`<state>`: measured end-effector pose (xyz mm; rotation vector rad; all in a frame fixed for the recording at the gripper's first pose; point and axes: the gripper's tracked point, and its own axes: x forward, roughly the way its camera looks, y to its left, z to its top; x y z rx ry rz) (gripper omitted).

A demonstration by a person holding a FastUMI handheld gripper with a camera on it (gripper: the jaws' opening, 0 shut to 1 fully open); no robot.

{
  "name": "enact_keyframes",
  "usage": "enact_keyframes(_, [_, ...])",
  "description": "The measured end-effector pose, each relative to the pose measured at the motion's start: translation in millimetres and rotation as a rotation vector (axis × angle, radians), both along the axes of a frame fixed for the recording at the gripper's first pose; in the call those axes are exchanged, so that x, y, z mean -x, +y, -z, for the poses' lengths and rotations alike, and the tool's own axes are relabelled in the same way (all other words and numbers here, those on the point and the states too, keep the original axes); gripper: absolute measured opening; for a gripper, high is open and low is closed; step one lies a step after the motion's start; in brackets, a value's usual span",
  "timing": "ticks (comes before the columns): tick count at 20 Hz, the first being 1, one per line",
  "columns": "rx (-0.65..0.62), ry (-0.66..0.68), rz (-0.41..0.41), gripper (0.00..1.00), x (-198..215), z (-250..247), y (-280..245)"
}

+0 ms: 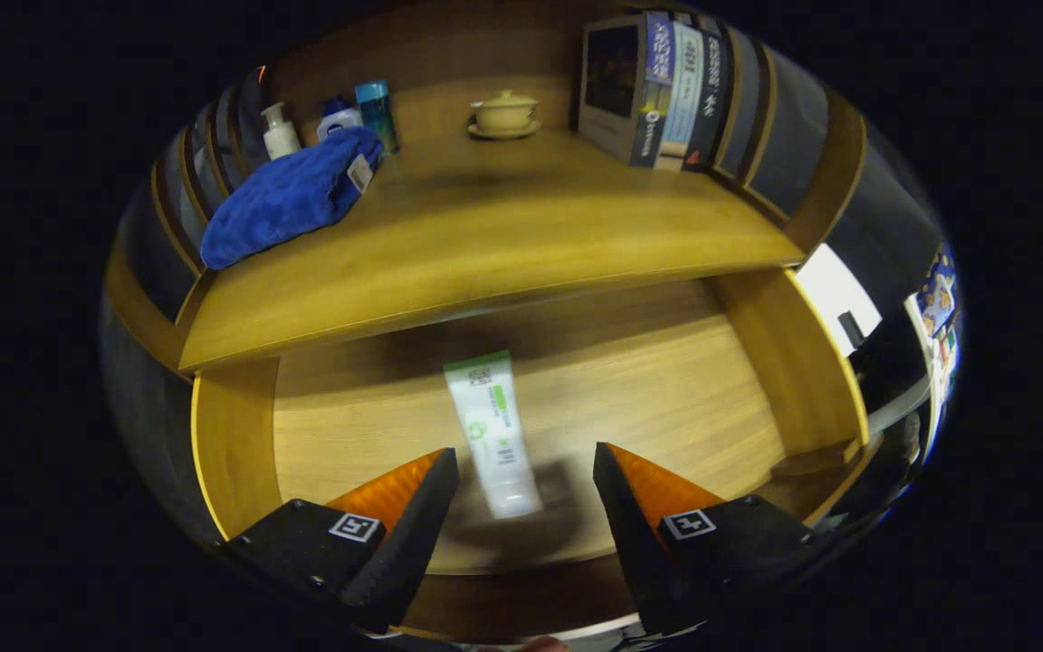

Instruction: Pull open the drawer, take out the items inside it, and place them on the countertop above the cabinet.

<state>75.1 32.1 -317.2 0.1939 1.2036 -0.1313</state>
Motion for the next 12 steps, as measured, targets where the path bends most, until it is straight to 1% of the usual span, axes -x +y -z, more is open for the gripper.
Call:
enact_keyframes(3, [-0.011,0.094,-0.010,0.98,4,21,4])
enact_keyframes(5, [-0.043,0.133,-0.010,0.98,3,38,13])
enact_keyframes(7, [-0.076,0.228,-0.018,0.93,15,52,26])
enact_keyframes(8, [-0.068,0.261,-0.022,0.90,21,56,28])
enact_keyframes(9, [-0.036,0.257,-0.023,0.88,20,53,26])
enact_keyframes(12, [-0.029,0.239,-0.009,0.80,18,48,33])
